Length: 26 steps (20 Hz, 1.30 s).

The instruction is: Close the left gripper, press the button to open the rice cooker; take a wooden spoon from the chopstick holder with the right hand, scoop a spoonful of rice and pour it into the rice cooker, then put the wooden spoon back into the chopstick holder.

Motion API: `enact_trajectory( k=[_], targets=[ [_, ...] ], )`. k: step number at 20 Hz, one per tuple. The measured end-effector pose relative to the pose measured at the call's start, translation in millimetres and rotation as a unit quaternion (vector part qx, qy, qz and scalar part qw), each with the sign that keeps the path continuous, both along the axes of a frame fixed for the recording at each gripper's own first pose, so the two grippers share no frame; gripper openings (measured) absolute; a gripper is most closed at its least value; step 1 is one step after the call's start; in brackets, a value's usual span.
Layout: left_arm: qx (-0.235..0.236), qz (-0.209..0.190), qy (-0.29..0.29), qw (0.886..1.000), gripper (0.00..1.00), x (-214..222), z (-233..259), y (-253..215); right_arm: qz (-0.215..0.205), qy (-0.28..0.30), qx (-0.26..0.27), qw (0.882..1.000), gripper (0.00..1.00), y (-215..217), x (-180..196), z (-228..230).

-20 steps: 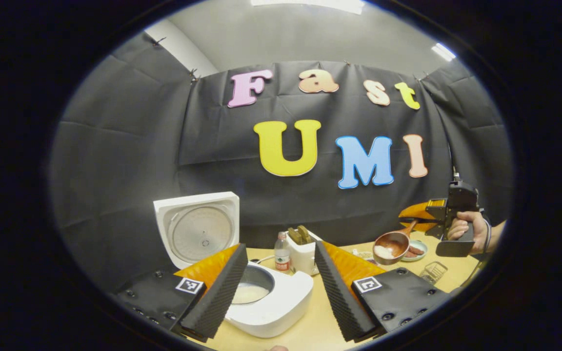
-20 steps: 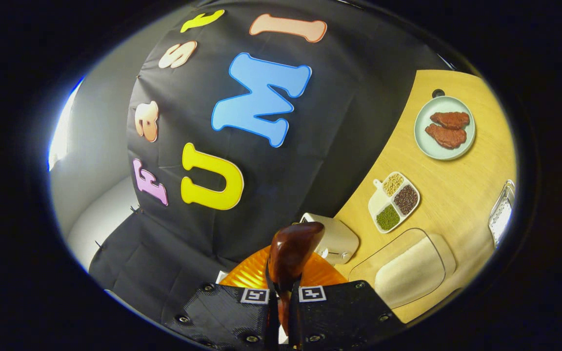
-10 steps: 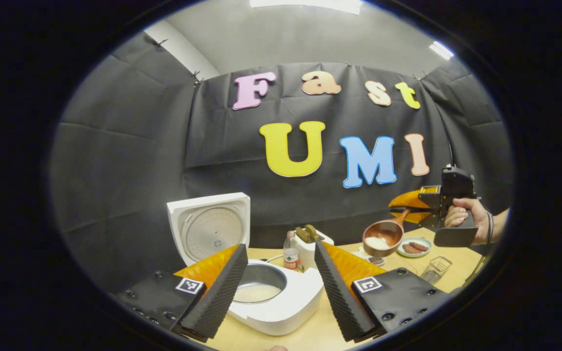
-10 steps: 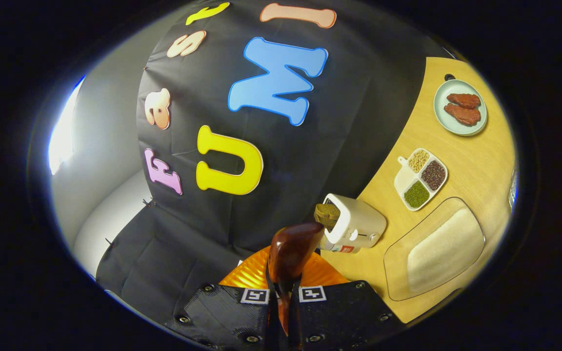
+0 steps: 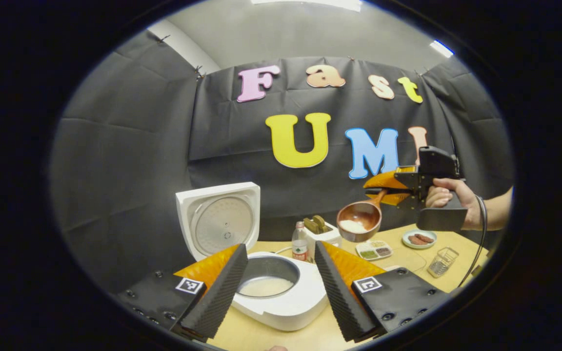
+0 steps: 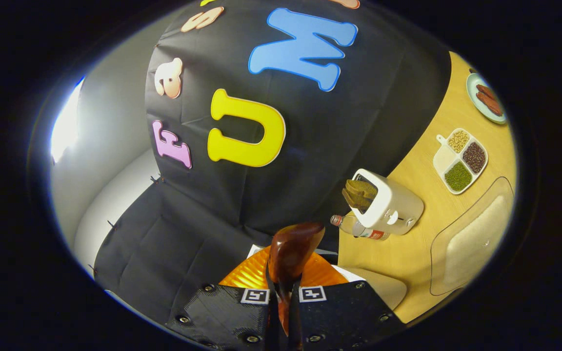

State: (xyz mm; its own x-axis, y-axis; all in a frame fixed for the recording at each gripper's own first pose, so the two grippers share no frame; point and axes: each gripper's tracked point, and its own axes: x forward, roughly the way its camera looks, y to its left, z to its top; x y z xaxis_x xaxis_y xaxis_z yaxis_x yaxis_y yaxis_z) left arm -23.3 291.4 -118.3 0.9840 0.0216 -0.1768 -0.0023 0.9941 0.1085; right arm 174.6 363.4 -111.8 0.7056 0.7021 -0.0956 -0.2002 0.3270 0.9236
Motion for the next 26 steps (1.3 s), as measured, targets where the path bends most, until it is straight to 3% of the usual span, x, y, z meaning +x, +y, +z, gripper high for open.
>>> enact_trajectory(
  k=[6, 7, 8, 10, 11, 15, 18, 20, 23, 26],
  targets=[
    [-0.007, 0.000, 0.012, 1.000, 0.96, 6.9, -15.0, 8.2, 0.041, -0.022, -0.041, 0.998, 0.08, 66.4, 23.4, -7.0],
    [-0.007, 0.000, 0.012, 1.000, 1.00, 7.5, -16.9, 9.5, 0.048, -0.025, -0.049, 0.997, 0.07, 77.7, 26.2, -9.8],
    [-0.008, 0.002, 0.015, 1.000, 0.96, 7.7, -19.2, 12.0, 0.056, -0.029, -0.059, 0.996, 0.07, 87.3, 27.5, -13.3],
    [-0.011, 0.005, 0.020, 1.000, 1.00, 4.9, -24.9, 17.6, 0.069, -0.038, -0.086, 0.993, 0.08, 107.2, 29.3, -24.2],
    [-0.012, 0.008, 0.021, 1.000, 0.96, 4.4, -25.9, 18.4, 0.076, -0.044, -0.102, 0.991, 0.08, 118.4, 31.5, -29.7],
    [-0.016, 0.019, 0.024, 0.999, 0.96, -5.0, -29.6, 25.6, 0.096, -0.094, -0.197, 0.971, 0.08, 151.5, 39.2, -55.7],
    [-0.019, 0.025, 0.024, 0.999, 0.96, -8.5, -33.5, 27.8, 0.116, -0.154, -0.279, 0.941, 0.08, 182.4, 41.9, -65.0],
    [-0.017, 0.029, 0.024, 0.999, 0.96, -10.5, -33.7, 28.5, 0.133, -0.205, -0.329, 0.912, 0.08, 208.3, 40.0, -71.6],
    [-0.014, 0.037, 0.024, 0.999, 0.96, -13.5, -36.0, 33.3, 0.169, -0.285, -0.395, 0.857, 0.08, 236.2, 23.6, -78.0],
    [-0.013, 0.045, 0.023, 0.999, 0.96, -21.0, -35.8, 35.3, 0.200, -0.373, -0.443, 0.791, 0.08, 256.4, 0.6, -72.0]
  ],
)
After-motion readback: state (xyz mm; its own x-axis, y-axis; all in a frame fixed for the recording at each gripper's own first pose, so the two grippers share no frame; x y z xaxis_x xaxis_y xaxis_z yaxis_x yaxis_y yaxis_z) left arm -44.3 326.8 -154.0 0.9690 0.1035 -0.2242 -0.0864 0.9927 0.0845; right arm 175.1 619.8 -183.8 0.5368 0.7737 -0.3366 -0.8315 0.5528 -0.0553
